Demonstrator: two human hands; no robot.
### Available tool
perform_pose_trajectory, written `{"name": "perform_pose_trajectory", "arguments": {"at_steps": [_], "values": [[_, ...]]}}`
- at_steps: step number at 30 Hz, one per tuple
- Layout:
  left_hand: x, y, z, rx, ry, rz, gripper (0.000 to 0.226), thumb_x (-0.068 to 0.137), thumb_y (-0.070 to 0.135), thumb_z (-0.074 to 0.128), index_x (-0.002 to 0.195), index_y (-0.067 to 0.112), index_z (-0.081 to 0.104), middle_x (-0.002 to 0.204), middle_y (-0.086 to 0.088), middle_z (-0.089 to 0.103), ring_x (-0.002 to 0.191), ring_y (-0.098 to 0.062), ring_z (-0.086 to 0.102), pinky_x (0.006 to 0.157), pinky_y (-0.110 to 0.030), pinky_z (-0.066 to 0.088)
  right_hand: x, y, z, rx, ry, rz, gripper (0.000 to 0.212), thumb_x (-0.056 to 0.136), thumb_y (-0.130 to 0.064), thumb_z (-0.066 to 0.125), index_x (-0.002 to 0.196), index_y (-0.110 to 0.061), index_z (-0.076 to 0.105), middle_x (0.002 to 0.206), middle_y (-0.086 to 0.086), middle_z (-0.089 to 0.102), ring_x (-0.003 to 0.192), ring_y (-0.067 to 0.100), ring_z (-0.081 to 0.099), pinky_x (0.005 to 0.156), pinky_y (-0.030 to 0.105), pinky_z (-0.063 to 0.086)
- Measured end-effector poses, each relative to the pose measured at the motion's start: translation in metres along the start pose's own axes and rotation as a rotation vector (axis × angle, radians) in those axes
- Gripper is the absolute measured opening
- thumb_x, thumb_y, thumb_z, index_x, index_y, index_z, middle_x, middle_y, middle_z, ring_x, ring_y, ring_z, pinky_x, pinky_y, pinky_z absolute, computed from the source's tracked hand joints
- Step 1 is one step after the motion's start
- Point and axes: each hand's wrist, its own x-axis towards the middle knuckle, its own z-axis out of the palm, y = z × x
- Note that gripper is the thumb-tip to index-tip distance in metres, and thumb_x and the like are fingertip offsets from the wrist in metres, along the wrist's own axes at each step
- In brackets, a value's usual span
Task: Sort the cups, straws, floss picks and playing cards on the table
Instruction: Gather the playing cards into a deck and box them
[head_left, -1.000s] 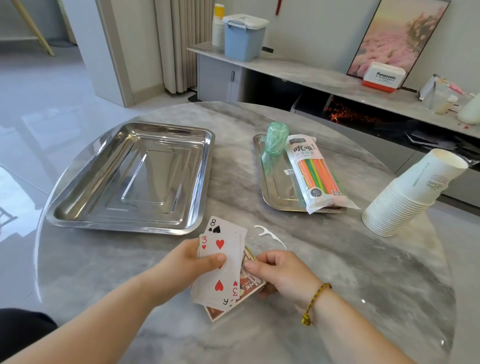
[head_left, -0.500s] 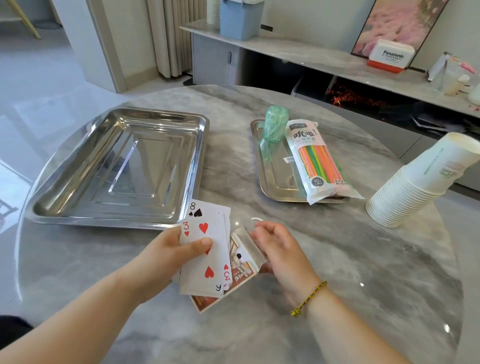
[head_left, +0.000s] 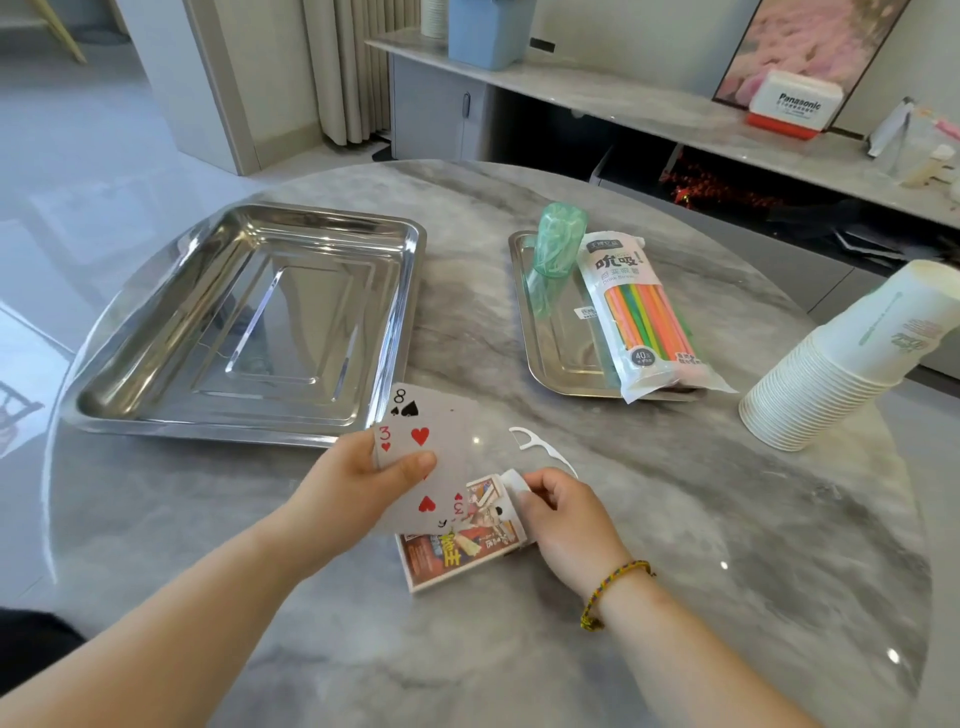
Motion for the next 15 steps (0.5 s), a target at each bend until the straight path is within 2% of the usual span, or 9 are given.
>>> {"name": "perform_pose_trajectory", "arguments": {"at_steps": [1,3,4,6,7,8,10,13,15], "values": [[-0.002,0.001,0.002,0.026,-0.004,0.026,0.017,0.087,0.01,0.055,0.077,0.022,0.061,0.06,0.016,0.069,0.059,0.001,0.066,0.054,-0.013,0.052,0.0,0.0,0.001,-0.062,0.034,-0.048,0.007,0.09,-0.017,0.052,0.091,-0.017,0.059,0.09,-0.002,0.058,0.089,0.014,0.053,0.08,0.023,0.04],[-0.006,0.001,0.008,0.082,-0.019,0.068,0.02,0.087,0.008,0.055,0.076,0.024,0.06,0.058,0.02,0.067,0.059,0.004,0.065,0.055,-0.01,0.051,-0.004,-0.005,0.001,-0.108,0.137,-0.14,0.021,0.086,-0.024,0.053,0.105,-0.016,0.056,0.099,-0.005,0.049,0.097,0.011,0.048,0.083,0.016,0.035],[-0.009,0.001,0.013,0.114,-0.021,0.085,0.021,0.087,0.009,0.055,0.076,0.025,0.06,0.057,0.021,0.067,0.059,0.006,0.064,0.056,-0.008,0.05,-0.006,-0.01,-0.001,0.004,0.184,-0.145,0.025,0.083,-0.029,0.053,0.104,-0.018,0.055,0.1,-0.006,0.05,0.095,0.009,0.048,0.08,0.01,0.035],[-0.015,-0.001,0.026,0.156,-0.007,0.104,0.019,0.086,0.011,0.057,0.076,0.027,0.059,0.059,0.018,0.066,0.06,0.006,0.063,0.056,-0.006,0.048,-0.014,-0.024,-0.011,0.416,0.17,-0.105,0.01,0.087,-0.029,0.057,0.094,-0.022,0.055,0.095,-0.009,0.056,0.09,0.004,0.053,0.08,0.005,0.038],[-0.016,-0.002,0.035,0.147,0.016,0.106,0.017,0.086,0.012,0.058,0.076,0.026,0.058,0.064,0.016,0.065,0.061,0.003,0.063,0.055,-0.006,0.047,-0.019,-0.03,-0.016,0.608,0.118,-0.107,0.007,0.088,-0.028,0.054,0.091,-0.022,0.056,0.093,-0.008,0.059,0.09,0.006,0.055,0.086,0.012,0.04],[-0.019,-0.002,0.046,0.135,0.041,0.105,0.016,0.085,0.012,0.059,0.075,0.023,0.057,0.069,0.015,0.063,0.062,0.001,0.062,0.054,-0.006,0.046,-0.023,-0.031,-0.021,0.711,0.069,-0.129,0.012,0.086,-0.031,0.05,0.088,-0.022,0.057,0.093,-0.005,0.061,0.091,0.009,0.056,0.09,0.021,0.042],[-0.024,-0.001,0.072,0.108,0.048,0.134,0.019,0.084,0.01,0.061,0.071,0.022,0.055,0.067,0.013,0.061,0.057,0.006,0.06,0.053,-0.005,0.044,-0.034,-0.031,-0.032,0.74,0.0,-0.175,0.026,0.076,-0.04,0.045,0.082,-0.02,0.061,0.09,-0.002,0.064,0.086,0.01,0.059,0.087,0.029,0.045],[-0.028,0.003,0.107,0.106,-0.043,0.189,0.023,0.085,0.009,0.059,0.073,0.027,0.053,0.071,0.013,0.059,0.055,0.014,0.056,0.054,-0.003,0.042,-0.047,-0.024,-0.046,0.69,0.041,-0.195,0.027,0.089,-0.029,0.044,0.073,-0.018,0.063,0.078,-0.008,0.067,0.068,0.003,0.061,0.066,0.021,0.049],[-0.025,0.003,0.123,0.171,-0.097,0.232,0.028,0.086,0.008,0.057,0.076,0.032,0.049,0.077,0.012,0.058,0.063,0.016,0.056,0.059,-0.002,0.041,-0.048,-0.017,-0.058,0.657,0.119,-0.229,0.03,0.093,-0.019,0.042,0.072,-0.018,0.064,0.074,-0.009,0.068,0.07,0.001,0.061,0.065,0.015,0.05]]}}
